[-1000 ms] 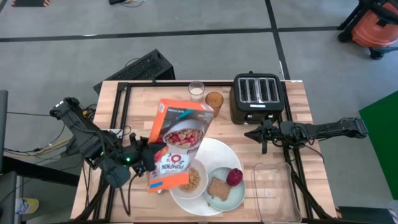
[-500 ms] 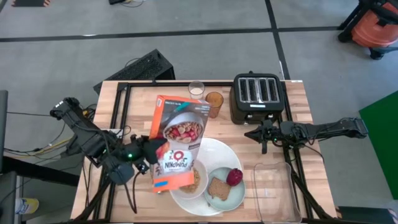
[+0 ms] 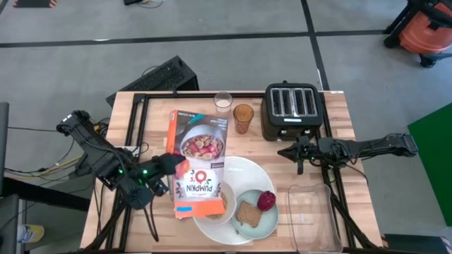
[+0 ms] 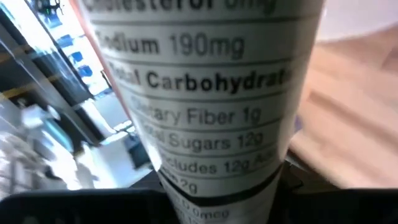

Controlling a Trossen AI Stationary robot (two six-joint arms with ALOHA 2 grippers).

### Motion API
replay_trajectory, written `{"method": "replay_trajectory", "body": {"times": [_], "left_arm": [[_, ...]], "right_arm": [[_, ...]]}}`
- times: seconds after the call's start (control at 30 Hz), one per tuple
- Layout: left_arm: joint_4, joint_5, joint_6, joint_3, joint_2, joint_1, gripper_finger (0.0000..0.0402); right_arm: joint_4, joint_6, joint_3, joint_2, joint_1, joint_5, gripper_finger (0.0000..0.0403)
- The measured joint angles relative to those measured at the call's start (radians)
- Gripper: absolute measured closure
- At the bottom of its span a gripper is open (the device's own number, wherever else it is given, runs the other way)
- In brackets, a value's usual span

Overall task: Arrange a breakfast setting
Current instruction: Pour the cereal into the white bowl

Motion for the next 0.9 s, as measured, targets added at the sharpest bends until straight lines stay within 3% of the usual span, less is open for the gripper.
{"method": "replay_trajectory", "body": {"times": [0.37, 0.5, 0.67, 0.9], "left_arm": [[-0.036, 0.012, -0.430, 0.000, 0.000, 0.016, 0.0299], [-0.058, -0.032, -0.602, 0.000, -0.018, 0.039, 0.0299], [-0.088, -0.105, -0.746, 0.000, -0.067, 0.097, 0.0299], [-0.088, -0.122, -0.912, 0.000, -0.165, 0.237, 0.0299]], "right_arm": [[0.000, 0.000, 0.000, 0.000, 0.000, 0.000, 0.0372], [0.000, 0.000, 0.000, 0.000, 0.000, 0.000, 0.0372], [0.000, 0.000, 0.000, 0.000, 0.000, 0.000, 0.0372], [0.000, 0.000, 0.000, 0.000, 0.000, 0.000, 0.0372]]}}
